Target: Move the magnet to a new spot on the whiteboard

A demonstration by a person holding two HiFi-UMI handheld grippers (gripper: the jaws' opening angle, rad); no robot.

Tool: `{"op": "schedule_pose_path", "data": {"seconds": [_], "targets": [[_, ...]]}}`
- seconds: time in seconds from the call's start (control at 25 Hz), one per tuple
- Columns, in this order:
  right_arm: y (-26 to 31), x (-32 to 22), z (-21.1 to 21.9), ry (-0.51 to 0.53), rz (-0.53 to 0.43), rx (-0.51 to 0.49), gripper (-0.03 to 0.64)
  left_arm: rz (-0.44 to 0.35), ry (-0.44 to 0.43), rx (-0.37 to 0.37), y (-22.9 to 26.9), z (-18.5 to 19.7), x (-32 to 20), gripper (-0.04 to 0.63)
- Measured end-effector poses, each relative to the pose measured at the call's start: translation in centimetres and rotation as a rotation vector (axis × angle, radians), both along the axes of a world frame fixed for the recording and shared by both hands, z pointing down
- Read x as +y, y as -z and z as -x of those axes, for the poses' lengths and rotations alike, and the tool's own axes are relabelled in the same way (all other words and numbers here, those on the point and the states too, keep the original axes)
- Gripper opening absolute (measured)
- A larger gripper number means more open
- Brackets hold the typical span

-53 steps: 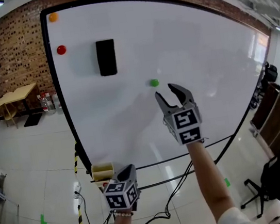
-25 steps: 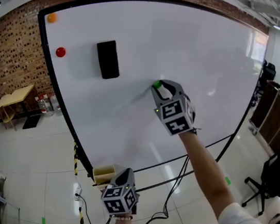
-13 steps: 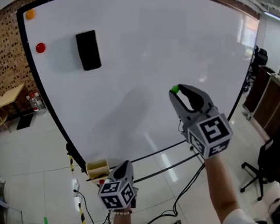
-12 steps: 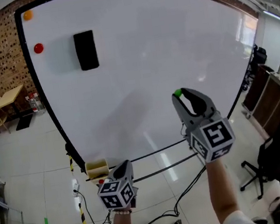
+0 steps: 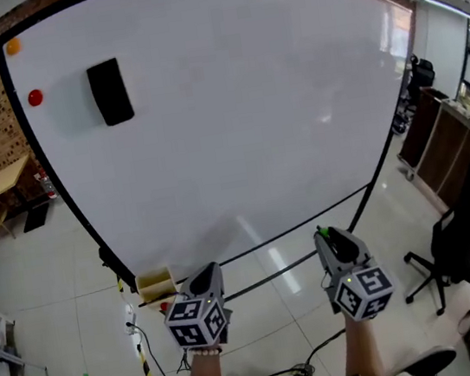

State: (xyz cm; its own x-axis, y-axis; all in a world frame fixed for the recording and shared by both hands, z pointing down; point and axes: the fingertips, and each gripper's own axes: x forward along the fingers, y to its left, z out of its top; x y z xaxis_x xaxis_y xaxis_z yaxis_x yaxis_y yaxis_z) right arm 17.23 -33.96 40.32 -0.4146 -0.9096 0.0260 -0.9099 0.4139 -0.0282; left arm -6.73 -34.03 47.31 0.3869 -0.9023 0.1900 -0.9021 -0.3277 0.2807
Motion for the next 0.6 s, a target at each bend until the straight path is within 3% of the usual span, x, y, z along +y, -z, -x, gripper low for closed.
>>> {"op": "schedule_pose_path", "data": {"seconds": [0.24, 0.6], "targets": [[-4.9, 1.3, -0.8, -0.02, 0.105, -0.035, 0.132, -0.001, -0.009, -0.019, 0.1, -0.9, 0.2, -0.002], [-2.5, 2.1, 0.9, 0.031, 0.057, -0.024, 0.132, -0.015, -0.009, -0.035, 0.7, -1.4, 1.0, -0.002]]}}
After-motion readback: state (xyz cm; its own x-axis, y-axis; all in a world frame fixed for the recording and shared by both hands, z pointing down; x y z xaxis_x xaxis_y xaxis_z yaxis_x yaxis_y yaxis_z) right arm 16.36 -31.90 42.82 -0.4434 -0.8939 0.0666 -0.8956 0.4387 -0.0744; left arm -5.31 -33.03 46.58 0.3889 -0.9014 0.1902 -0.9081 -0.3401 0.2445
